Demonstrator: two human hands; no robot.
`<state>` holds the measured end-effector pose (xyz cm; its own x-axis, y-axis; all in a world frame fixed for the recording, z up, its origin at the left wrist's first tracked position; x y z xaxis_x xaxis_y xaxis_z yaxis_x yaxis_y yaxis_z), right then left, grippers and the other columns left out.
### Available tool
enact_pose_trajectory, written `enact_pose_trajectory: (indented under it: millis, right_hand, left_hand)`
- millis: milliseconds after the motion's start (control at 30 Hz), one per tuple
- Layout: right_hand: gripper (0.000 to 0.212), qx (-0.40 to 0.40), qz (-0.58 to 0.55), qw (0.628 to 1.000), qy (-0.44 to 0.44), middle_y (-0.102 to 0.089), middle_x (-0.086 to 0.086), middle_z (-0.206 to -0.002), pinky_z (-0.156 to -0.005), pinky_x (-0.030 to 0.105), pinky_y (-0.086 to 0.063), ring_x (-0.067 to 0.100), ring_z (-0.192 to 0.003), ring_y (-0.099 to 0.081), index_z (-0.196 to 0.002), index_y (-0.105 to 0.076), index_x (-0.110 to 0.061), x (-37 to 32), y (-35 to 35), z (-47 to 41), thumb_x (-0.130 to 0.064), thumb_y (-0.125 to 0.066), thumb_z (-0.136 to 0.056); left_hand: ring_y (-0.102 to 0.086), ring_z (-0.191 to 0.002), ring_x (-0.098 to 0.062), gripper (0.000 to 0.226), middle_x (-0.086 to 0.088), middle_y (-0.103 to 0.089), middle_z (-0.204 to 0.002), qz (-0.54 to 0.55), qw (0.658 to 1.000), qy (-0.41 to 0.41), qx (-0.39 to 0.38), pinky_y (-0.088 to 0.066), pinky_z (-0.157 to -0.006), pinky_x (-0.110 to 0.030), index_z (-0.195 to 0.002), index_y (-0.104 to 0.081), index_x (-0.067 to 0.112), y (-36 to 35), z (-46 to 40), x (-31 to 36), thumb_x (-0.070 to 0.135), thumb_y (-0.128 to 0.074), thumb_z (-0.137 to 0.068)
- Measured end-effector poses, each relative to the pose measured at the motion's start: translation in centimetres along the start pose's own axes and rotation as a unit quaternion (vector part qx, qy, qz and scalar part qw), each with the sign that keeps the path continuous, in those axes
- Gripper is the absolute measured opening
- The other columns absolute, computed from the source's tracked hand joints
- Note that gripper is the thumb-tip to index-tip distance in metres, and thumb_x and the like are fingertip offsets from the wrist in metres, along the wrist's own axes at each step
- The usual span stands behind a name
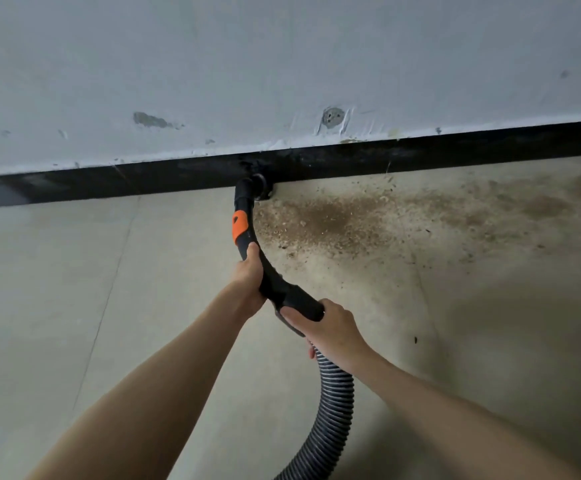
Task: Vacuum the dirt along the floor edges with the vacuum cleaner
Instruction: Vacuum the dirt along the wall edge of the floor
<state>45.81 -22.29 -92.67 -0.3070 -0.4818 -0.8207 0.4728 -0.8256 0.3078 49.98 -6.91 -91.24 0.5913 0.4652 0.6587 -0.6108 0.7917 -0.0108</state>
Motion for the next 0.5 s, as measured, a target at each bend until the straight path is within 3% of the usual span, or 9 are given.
enact_pose_trajectory:
  millis: [100,200,333,500]
  right_hand:
    - [0.061,-0.010,0.010,1.000,0.006,-0.061,-0.005,-0.049,-0.047,0.023,-0.050,0.012,-0.042,-0.062,-0.081,-0.055,-0.015,0.9,2.6,-0.4,-0.072,-0.064,-0.062]
    - [0.060,-0.007,0.028,1.000,0.007,-0.064,-0.004,-0.057,-0.044,0.021,-0.049,0.010,-0.042,-0.061,-0.083,-0.055,-0.017,2.3,5.2,-0.8,-0.073,-0.064,-0.063]
    - [0.059,-0.003,0.046,0.999,0.013,-0.066,-0.001,-0.066,-0.049,0.024,-0.051,0.012,-0.047,-0.064,-0.088,-0.056,-0.015,3.6,7.5,-0.9,-0.071,-0.065,-0.070]
    - [0.057,0.015,0.011,1.000,0.008,-0.067,0.002,-0.070,-0.049,0.026,-0.053,0.014,-0.048,-0.065,-0.090,-0.056,-0.013,4.3,7.9,0.0,-0.066,-0.067,-0.074]
  left_hand:
    - [-0.060,-0.084,-0.029,0.048,-0.014,-0.057,-0.100,-0.025,0.999,-0.017,0.036,-0.049,-0.070,-0.037,-0.127,-0.040,0.002,-2.4,0.7,-0.5,0.043,-0.039,-0.100]
    - [-0.057,-0.081,-0.026,0.051,-0.011,-0.054,-0.094,-0.036,0.998,-0.022,0.048,-0.048,-0.074,-0.038,-0.128,-0.041,0.001,-5.1,1.0,-1.3,0.044,-0.038,-0.100]
    - [-0.057,-0.111,-0.035,0.054,-0.015,-0.052,-0.106,-0.074,0.996,-0.017,0.053,-0.049,-0.078,-0.040,-0.133,-0.039,0.001,-7.5,1.3,-2.0,0.044,-0.036,-0.100]
    - [-0.057,-0.093,-0.030,0.049,-0.009,-0.052,-0.090,-0.133,0.990,-0.010,0.050,-0.051,-0.082,-0.041,-0.119,-0.043,0.003,-8.5,1.7,-2.4,0.048,-0.036,-0.099]
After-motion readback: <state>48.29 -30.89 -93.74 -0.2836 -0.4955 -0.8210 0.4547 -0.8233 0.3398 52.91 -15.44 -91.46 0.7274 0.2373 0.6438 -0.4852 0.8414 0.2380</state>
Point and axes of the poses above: each hand's wrist, its own z-axis away from the middle knuckle, its own y-axis out of the back of the hand, x = y × z, the point moved 3 cm from there along -z, towards the middle knuckle
